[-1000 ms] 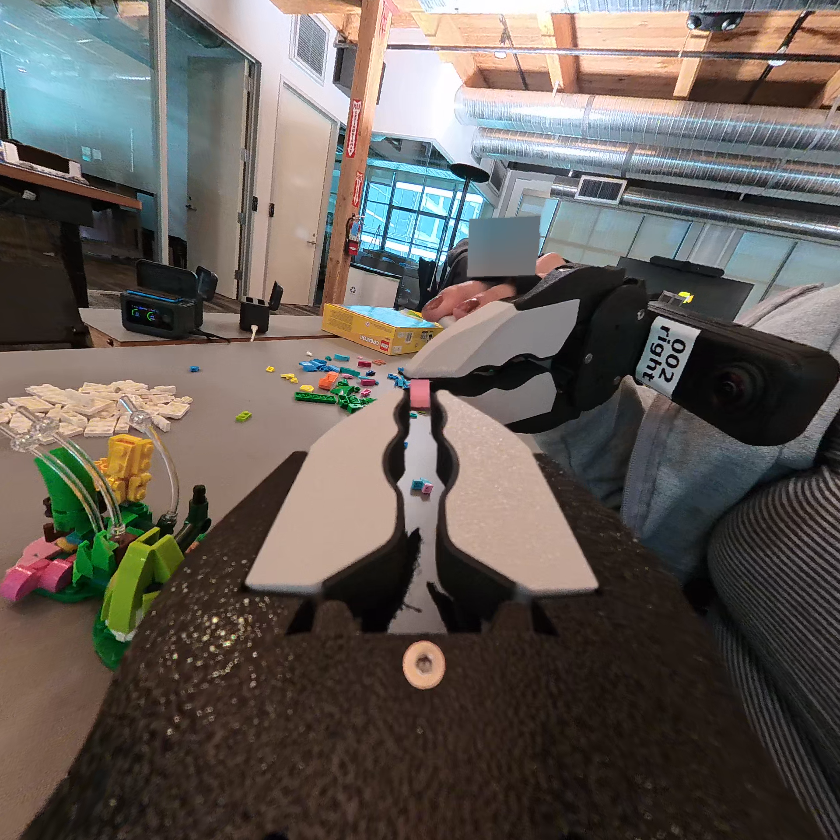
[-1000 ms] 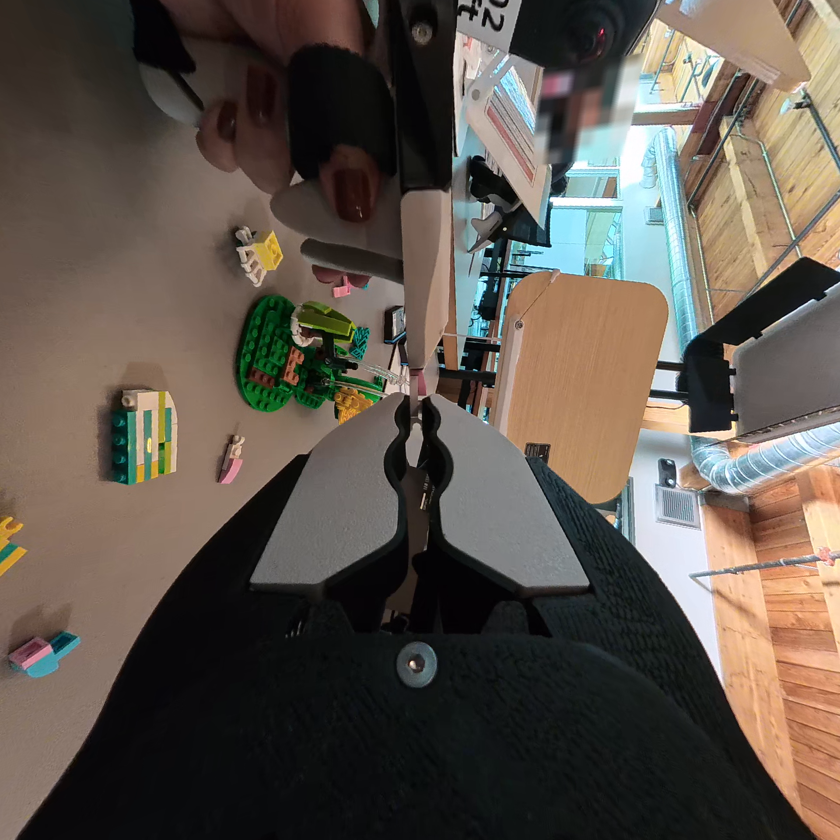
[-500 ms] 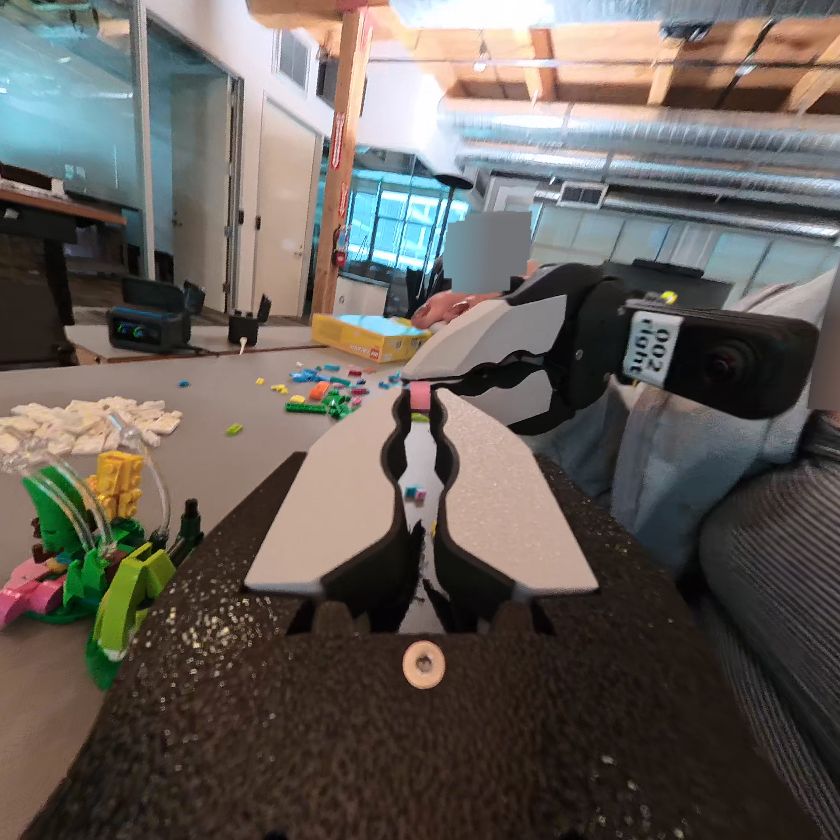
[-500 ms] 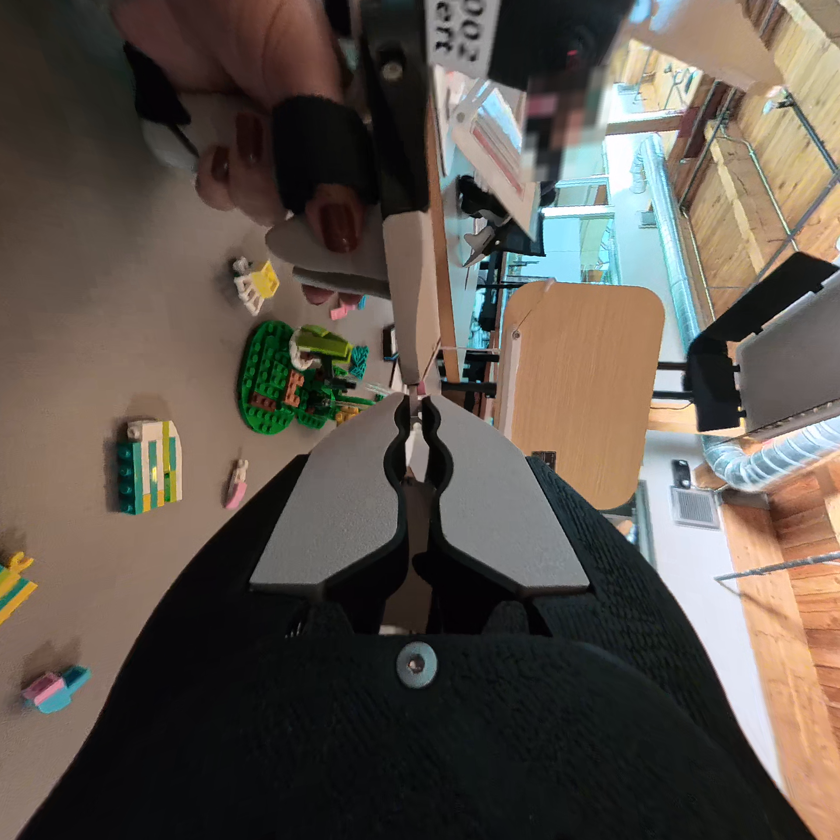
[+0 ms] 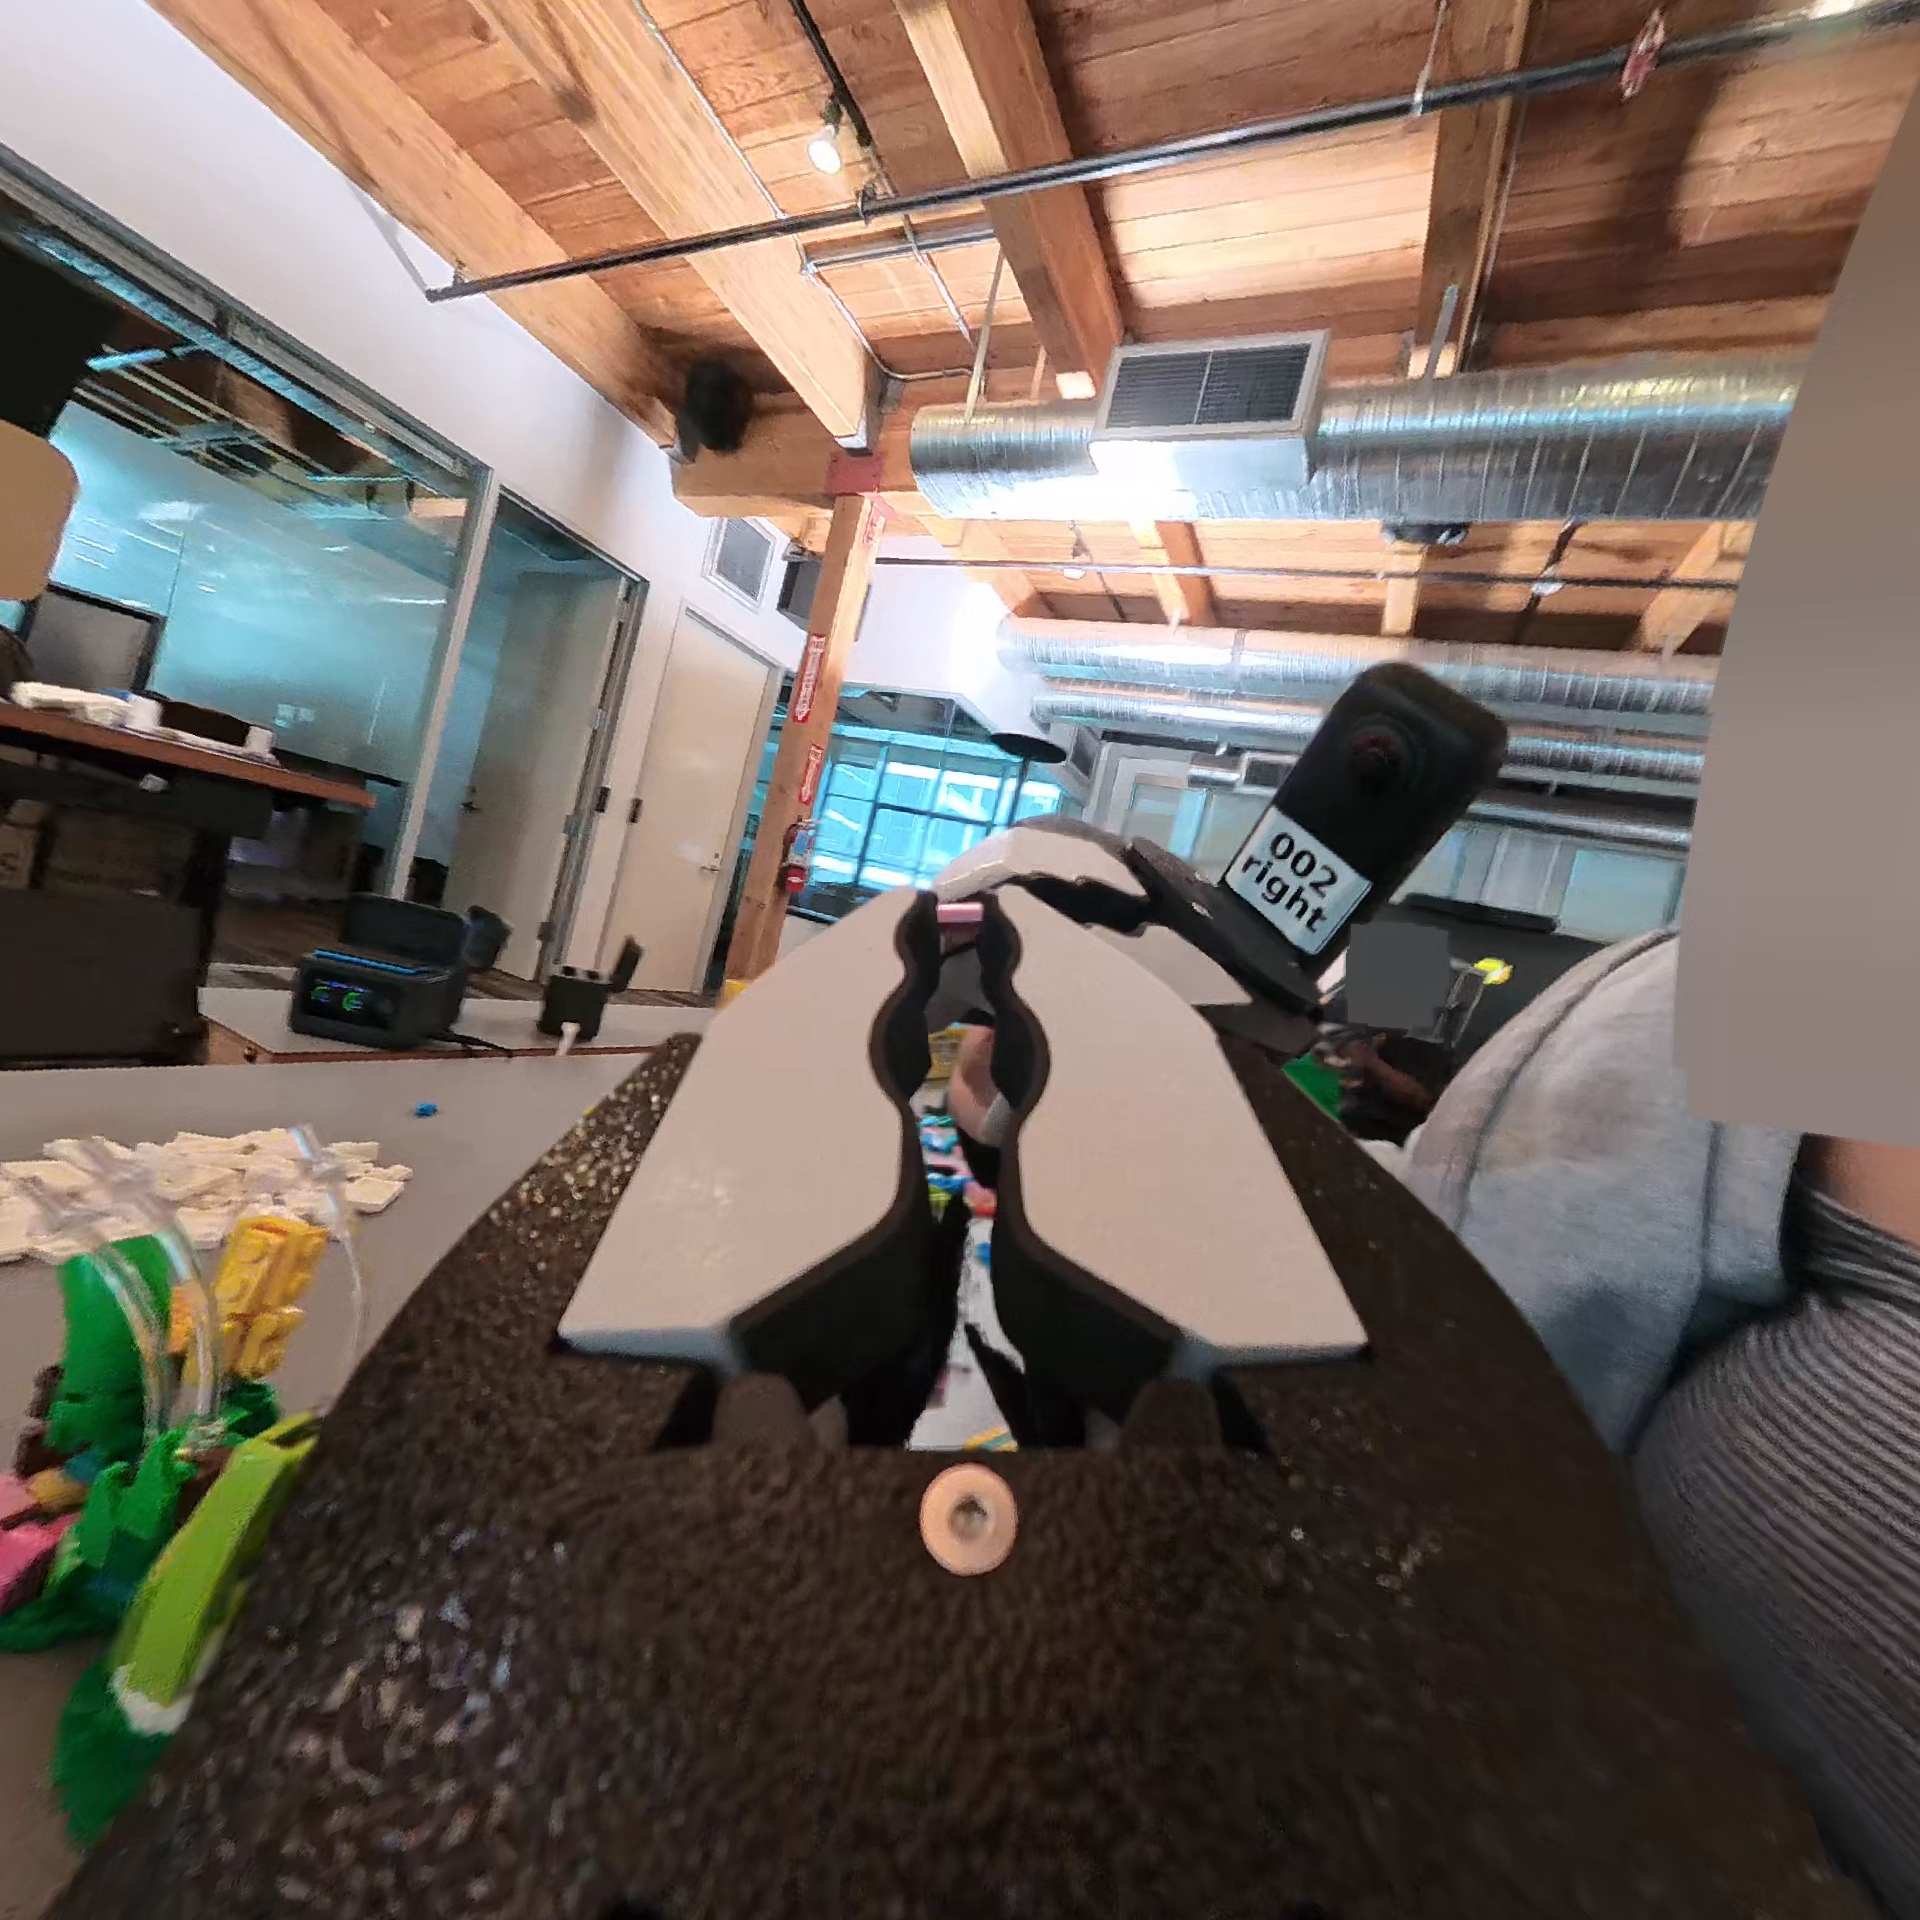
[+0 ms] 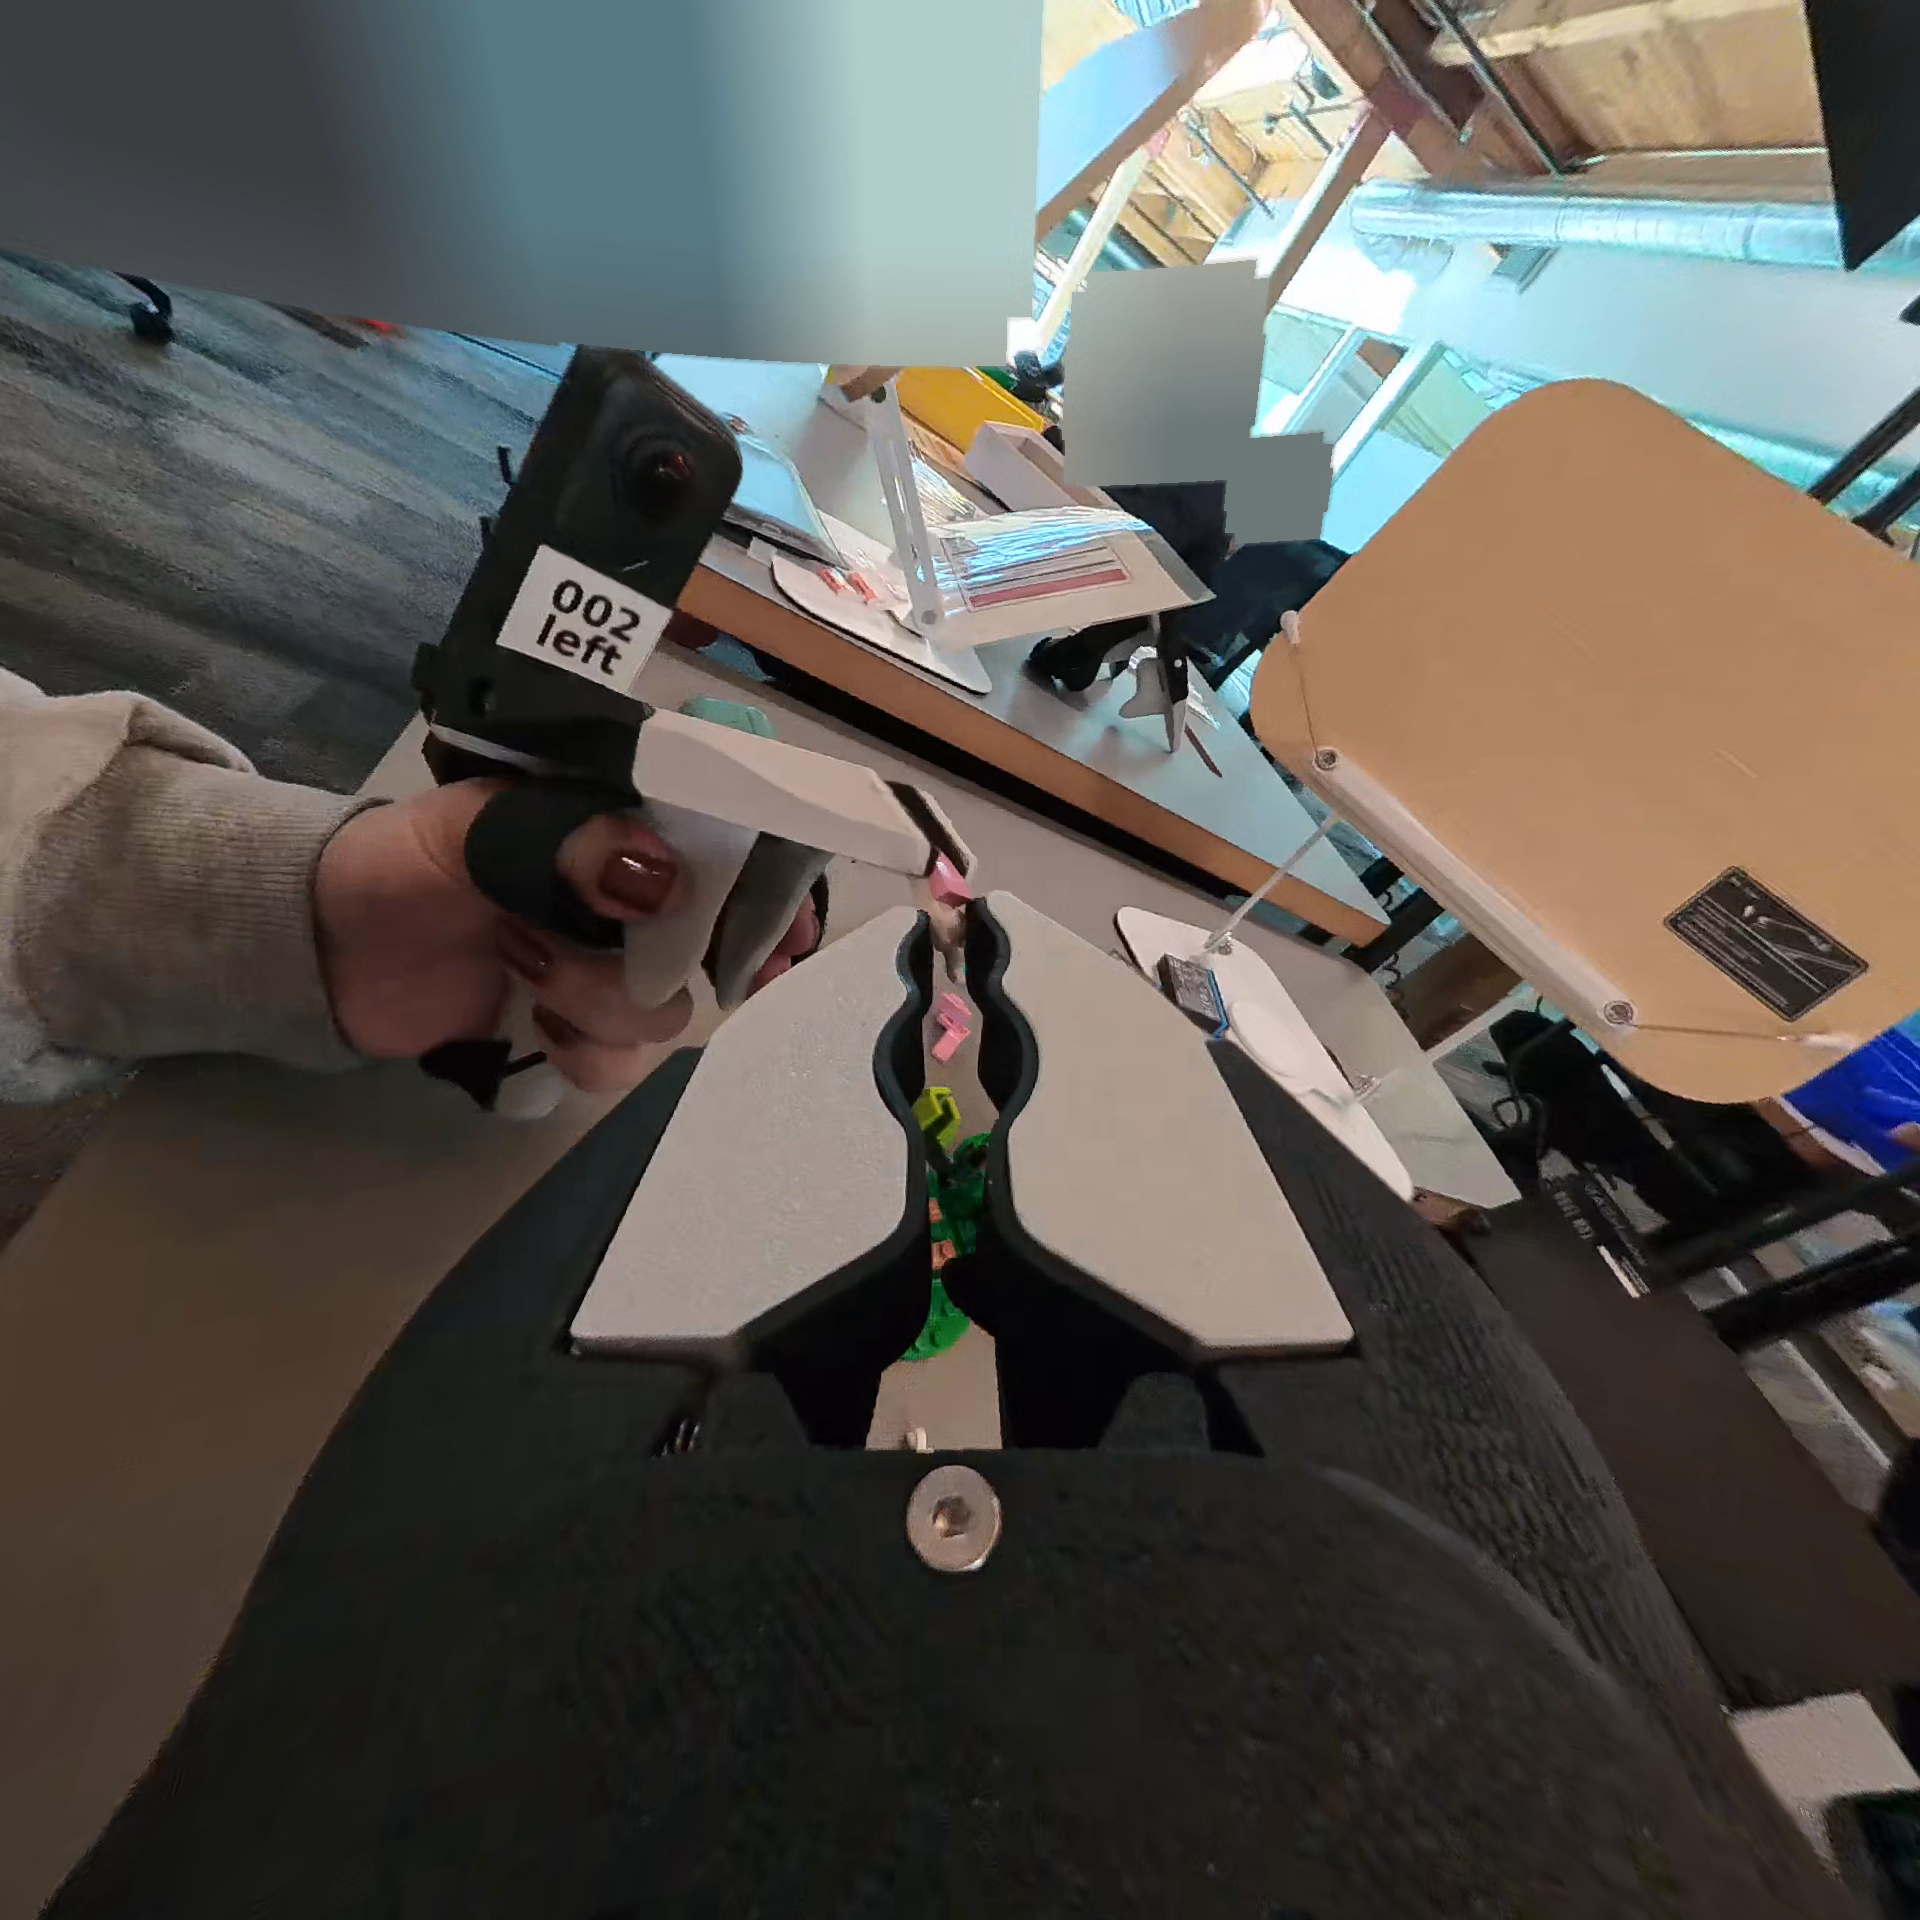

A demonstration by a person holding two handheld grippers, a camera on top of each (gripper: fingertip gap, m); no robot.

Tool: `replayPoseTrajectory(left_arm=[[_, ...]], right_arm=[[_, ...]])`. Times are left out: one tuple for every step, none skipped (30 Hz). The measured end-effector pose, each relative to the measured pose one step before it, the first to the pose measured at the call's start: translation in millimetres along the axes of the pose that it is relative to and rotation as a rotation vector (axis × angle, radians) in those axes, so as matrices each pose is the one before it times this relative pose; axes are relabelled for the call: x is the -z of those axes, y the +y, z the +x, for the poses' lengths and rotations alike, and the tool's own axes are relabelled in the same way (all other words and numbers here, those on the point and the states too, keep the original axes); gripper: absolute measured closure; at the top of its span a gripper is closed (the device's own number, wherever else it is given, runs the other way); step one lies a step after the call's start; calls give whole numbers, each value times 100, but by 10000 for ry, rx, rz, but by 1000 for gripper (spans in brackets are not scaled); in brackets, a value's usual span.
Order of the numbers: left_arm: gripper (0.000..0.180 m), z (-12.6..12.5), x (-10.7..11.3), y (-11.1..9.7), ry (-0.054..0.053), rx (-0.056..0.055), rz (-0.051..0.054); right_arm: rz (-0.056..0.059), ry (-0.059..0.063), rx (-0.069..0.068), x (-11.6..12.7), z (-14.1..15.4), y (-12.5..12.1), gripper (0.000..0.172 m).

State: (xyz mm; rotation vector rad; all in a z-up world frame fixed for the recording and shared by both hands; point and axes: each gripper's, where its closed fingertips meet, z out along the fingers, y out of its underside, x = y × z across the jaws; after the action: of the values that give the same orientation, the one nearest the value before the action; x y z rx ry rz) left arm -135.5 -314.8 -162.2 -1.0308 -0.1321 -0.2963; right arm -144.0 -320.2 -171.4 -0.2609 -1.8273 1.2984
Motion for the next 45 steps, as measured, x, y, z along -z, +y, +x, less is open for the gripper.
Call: replayPoseTrajectory(left_arm=[[173,-3,7,65,148,397,84],[173,-247,-34,200,-39,408,14],[173,-289,-61,215,-30,418,-1],[173,-261,-51,224,30,486,-5],[173,-284,-54,190,-10,439,42],[173,-108,-35,89,45,316,111],[173,-89,-58,99,-21,229,54],[173,-129,-112,109,-95,118,2],[173,-72,-88,72,-59,73,-5],[173,-43,-62,65,-21,112,1],[173,-88,-38,49,-34,157,24],[173,-17,-40,26,42,199,60],[173,31,-41,28,98,183,54],[173,92,-30,13,137,123,47],[173,138,45,3,145,-11,2],[173,198,60,-2,109,-231,-64],[173,209,27,1,-11,-474,-164],[173,160,21,-20,-157,-732,-245],[173,69,33,53,-295,-917,-357],[173,-67,24,123,-436,-1023,-458],[173,-172,35,257,-537,-1198,-507],[173,-99,42,207,-432,-1048,-382],[173,-89,-4,239,-353,-706,-299],[173,-40,-48,191,-268,-540,-144],[173,11,-91,203,-187,-289,-58],[173,93,-115,322,-54,-112,-81],[173,268,-101,214,170,145,28],[173,354,-128,44,345,427,99],[173,359,-136,-95,386,416,122],[172,379,-123,-178,354,275,100],[172,283,-121,-97,201,59,-8],[172,339,-96,113,130,-285,-159],[172,259,-77,250,-7,-535,-262],[172,217,-8,359,-76,-747,-344],[173,328,87,313,-14,-931,-307],[173,236,119,257,-85,-1019,-264],[173,117,94,283,-140,-933,-252],[172,146,11,368,-54,-645,-288],[170,101,-42,278,0,-229,-209],[168,185,-89,115,110,27,-65],[164,209,-108,66,136,80,-29],[162,169,-121,143,88,1,-87],[162,280,-133,216,141,-81,-160],[165,259,-157,233,108,-86,-168],[169,199,-153,200,70,-77,-152]], right_arm=[[-42,53,310,36,6,41,168],[-165,170,782,27,57,188,168],[-378,383,1302,7,158,385,168],[-452,530,1840,19,124,376,168],[-523,579,2044,19,68,349,169],[-436,527,1700,7,40,249,169],[-226,411,1225,45,36,128,169],[-156,326,948,32,25,201,169],[-106,293,788,25,21,189,169],[-55,275,688,41,35,129,169],[-37,226,559,21,7,108,169],[-15,182,398,13,-6,101,169],[42,188,295,33,46,54,169],[61,139,166,55,62,24,168],[86,22,-88,55,82,-37,168],[135,-137,-411,39,60,-96,168],[151,-199,-606,46,100,-129,168],[98,-296,-743,28,54,-83,169],[72,-407,-850,14,-20,-67,169],[16,-469,-732,11,-140,6,169],[-88,-442,-519,-52,-246,130,169],[-146,-446,-477,-72,-322,177,168],[-118,-389,-408,-72,-269,135,168],[-158,-364,-253,-65,-259,218,168],[-139,-290,-68,-8,-210,181,168],[-179,-402,-31,42,-294,233,168],[-91,-513,-7,171,-363,180,168],[78,-474,-110,336,-229,58,168],[165,-454,-459,415,-125,-25,168],[257,-429,-675,465,-53,-135,168],[294,-354,-547,447,-68,-176,168],[153,-384,-425,338,-241,-38,168],[7,-363,-282,206,-347,113,168],[-78,-280,-171,83,-330,228,168],[-174,-244,-143,13,-310,386,169],[-233,-189,-133,-20,-223,513,169],[-166,-145,-123,-30,-149,455,168],[-80,-222,-149,12,-235,310,168],[-18,-254,-184,44,-271,182,168],[9,-230,-170,55,-244,88,168],[20,-183,-95,49,-223,13,168],[-18,-190,-59,12,-270,43,169],[-42,-152,-31,-16,-246,63,169],[-51,-188,-52,-20,-291,78,169],[2,-193,-73,-37,-300,29,168]])
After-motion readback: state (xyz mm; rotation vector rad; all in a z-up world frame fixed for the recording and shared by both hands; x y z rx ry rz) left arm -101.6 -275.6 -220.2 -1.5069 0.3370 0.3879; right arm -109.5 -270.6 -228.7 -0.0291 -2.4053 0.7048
